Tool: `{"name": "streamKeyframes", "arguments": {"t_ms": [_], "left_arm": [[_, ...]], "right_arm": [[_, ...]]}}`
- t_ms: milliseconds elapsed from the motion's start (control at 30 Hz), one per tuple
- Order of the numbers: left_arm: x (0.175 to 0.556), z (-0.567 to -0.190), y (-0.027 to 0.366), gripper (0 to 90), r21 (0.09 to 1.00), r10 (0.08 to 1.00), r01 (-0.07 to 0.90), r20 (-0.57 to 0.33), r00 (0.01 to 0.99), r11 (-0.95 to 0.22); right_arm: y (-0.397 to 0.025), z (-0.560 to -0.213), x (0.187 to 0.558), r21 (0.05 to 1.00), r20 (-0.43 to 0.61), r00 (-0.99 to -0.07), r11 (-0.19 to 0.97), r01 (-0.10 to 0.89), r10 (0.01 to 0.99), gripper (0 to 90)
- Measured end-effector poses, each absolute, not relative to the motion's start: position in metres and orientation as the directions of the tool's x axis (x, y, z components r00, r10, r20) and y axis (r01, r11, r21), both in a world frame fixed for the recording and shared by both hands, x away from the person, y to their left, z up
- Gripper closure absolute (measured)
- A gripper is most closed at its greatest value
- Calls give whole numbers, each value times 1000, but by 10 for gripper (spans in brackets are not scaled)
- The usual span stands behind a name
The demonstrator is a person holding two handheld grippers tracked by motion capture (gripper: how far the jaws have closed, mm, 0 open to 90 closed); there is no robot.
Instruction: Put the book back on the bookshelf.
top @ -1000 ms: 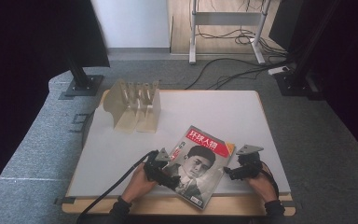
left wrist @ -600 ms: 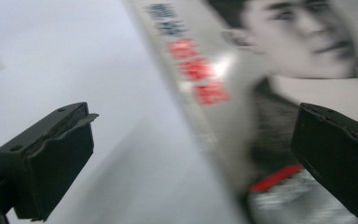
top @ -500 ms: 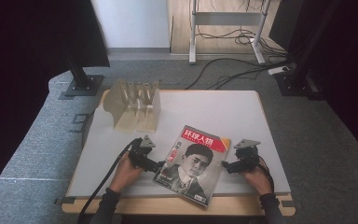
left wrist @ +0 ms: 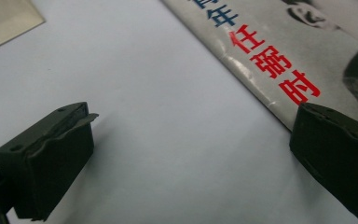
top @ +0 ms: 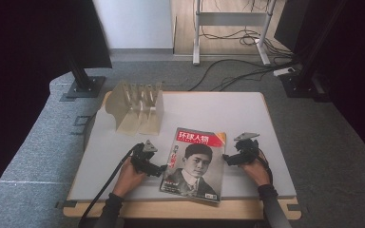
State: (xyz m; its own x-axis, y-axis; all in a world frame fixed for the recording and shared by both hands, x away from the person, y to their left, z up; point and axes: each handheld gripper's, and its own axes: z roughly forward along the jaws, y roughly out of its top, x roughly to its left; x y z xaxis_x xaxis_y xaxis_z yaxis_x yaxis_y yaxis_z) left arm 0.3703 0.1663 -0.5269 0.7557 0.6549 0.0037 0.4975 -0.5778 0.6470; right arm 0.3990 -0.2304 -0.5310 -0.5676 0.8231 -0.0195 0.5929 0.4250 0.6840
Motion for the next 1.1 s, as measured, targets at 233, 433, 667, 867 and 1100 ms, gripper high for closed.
{"name": "streamKeyframes", "arguments": {"t_ms": [233, 433, 667, 867, 1100], "left_arm": [[357, -528, 158, 0, 651, 612, 466, -2, 791, -600], [346, -528, 147, 0, 654, 572, 431, 3, 820, -622], [345, -528, 145, 0, 654, 565, 430, -5, 825, -622], [345, -529, 145, 0, 653, 563, 430, -7, 826, -623], [345, -529, 146, 0, 655, 566, 434, -11, 825, -619]], "right_arm": [[-226, -530, 420, 678, -25, -548, 417, 605, 836, 0], [-217, -528, 438, 666, -60, -532, 431, 609, 844, 0], [-215, -525, 447, 650, -26, -548, 431, 626, 836, 61], [-209, -511, 440, 656, 22, -588, 432, 619, 808, 77], [-186, -507, 437, 674, 85, -654, 440, 593, 752, 140]]}}
